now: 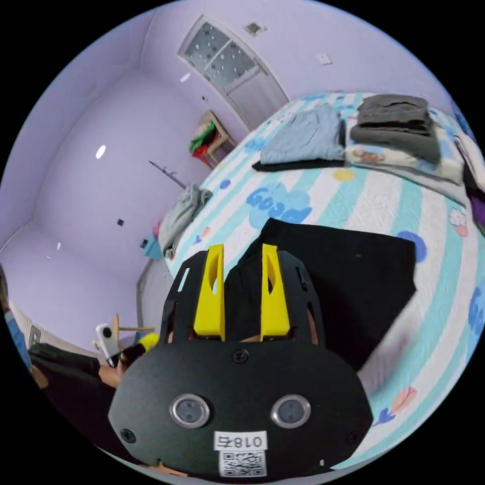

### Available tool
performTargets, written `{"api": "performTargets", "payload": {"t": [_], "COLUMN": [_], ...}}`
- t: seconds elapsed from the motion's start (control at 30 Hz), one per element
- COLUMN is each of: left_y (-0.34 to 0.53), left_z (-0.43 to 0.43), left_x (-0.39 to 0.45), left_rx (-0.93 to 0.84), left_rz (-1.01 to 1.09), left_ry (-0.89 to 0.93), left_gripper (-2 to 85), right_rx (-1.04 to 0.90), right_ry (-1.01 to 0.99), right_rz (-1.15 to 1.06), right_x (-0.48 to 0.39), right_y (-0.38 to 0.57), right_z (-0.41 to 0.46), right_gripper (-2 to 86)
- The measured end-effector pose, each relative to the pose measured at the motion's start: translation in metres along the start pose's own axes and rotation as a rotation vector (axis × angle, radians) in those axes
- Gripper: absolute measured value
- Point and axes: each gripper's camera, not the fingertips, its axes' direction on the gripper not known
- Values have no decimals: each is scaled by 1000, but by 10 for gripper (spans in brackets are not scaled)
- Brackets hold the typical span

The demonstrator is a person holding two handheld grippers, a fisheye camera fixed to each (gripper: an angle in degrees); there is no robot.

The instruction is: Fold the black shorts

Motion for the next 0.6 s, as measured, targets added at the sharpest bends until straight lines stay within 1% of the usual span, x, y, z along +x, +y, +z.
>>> {"api": "performTargets", "payload": {"t": [0.07, 0.13, 0.17, 0.3, 0.33, 0.4, 0.47, 0.57, 0.6], "left_y": [-24, -61, -68, -104, -108, -108, -108, -108, -104], "left_z": [18, 67, 81, 182, 209, 241, 260, 277, 284], "left_x": [0, -8, -9, -23, -29, -39, -43, -50, -49], "left_rx": [-15, -132, -155, -326, -393, -460, -471, -465, -476], "left_rz": [84, 146, 159, 197, 183, 138, 121, 82, 92], "left_ry": [-15, 41, 44, -14, 5, 42, 47, 55, 33], "left_gripper": [54, 70, 73, 104, 112, 119, 117, 103, 92], "right_rx": [79, 106, 117, 93, 78, 58, 53, 24, 9], "right_ry": [-20, -38, -61, -147, -163, -198, -247, -224, -216], "right_rz": [82, 174, 240, 358, 371, 380, 381, 391, 394], "right_x": [42, 79, 103, 155, 166, 180, 194, 206, 208], "right_y": [36, 66, 87, 129, 135, 139, 137, 132, 131], "right_z": [-53, -80, -91, -98, -96, -93, -90, -87, -86], "right_gripper": [109, 109, 110, 115, 117, 119, 119, 114, 112]}}
